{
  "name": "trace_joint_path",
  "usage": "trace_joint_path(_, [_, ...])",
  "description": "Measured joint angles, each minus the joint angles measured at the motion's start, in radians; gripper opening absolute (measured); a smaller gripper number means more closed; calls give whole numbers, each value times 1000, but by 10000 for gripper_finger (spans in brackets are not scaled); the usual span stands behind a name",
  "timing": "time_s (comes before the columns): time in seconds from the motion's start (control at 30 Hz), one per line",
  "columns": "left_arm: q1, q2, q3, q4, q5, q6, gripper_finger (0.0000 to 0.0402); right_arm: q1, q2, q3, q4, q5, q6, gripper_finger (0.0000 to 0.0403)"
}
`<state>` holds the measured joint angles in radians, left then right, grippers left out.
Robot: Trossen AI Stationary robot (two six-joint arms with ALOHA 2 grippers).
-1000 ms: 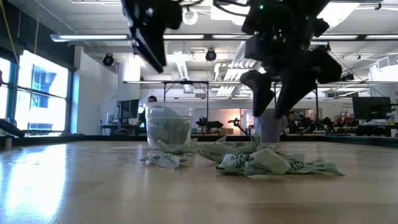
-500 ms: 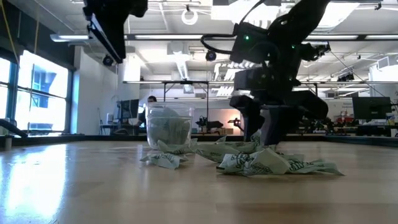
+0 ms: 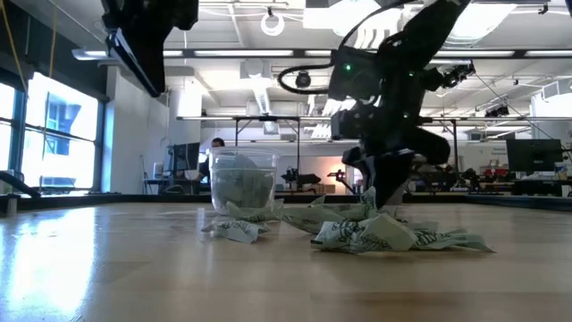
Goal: Pick and place Stevia / Truvia into bins
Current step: Put the white stevia packet into the transparent container
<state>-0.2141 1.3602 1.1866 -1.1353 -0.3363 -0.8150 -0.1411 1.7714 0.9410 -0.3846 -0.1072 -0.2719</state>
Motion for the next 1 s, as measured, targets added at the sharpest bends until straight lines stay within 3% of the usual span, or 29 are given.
trace_joint_path(0.17, [-70,-48,-62,11,-69,-100,161,-3,-74,103,8,81,64,16])
trace_joint_path(0.33, [-153,-150,-225,101,-102,-306,161,-18,-71,257,49,22,69,7])
trace_joint_path(0.5, [-227,-232,-459,414,-95,-429,161,-14,63,437,29,-85,115,6])
trace_joint_path(0.67, [-239,-239,-601,701,-85,-515,161,10,246,623,-39,-103,111,5])
trace_joint_path(1.0, [-238,-240,-613,730,-98,-491,161,12,492,918,-337,-51,25,25])
